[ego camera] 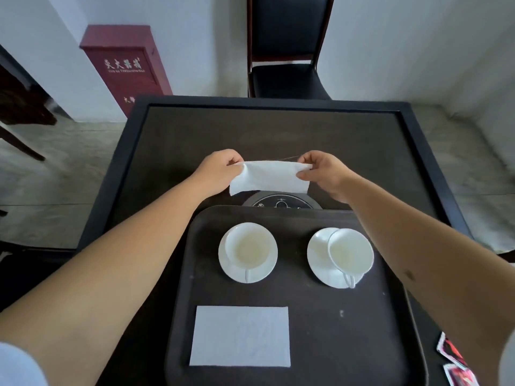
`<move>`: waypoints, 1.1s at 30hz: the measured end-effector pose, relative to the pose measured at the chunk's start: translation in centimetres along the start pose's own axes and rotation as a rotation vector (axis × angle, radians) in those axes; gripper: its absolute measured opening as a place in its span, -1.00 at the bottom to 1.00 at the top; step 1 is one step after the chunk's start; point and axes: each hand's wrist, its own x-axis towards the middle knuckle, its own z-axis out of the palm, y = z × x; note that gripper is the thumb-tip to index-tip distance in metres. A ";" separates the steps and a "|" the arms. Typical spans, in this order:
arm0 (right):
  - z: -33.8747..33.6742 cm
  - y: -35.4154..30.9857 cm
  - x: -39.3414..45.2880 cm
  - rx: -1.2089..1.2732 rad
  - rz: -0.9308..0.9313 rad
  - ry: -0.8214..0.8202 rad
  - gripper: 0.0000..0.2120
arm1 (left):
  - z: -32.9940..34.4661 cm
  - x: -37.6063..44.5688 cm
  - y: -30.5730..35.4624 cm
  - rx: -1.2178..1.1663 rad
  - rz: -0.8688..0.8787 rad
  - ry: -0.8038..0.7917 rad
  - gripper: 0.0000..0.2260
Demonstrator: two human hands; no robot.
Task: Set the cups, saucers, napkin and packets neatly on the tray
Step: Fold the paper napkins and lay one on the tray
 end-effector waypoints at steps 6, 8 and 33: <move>0.6 -3.5 -6.3 0.266 0.035 -0.034 -0.72 | -3.1 -5.7 4.0 -0.036 0.034 0.036 -0.97; 1.0 -4.5 -8.5 0.342 0.060 -0.032 -0.62 | -3.7 -8.1 5.1 -0.080 0.033 0.052 -0.98; 8.7 0.8 -32.6 0.684 0.224 -0.046 -0.84 | 2.3 -33.2 3.5 -1.046 -0.584 -0.190 -0.81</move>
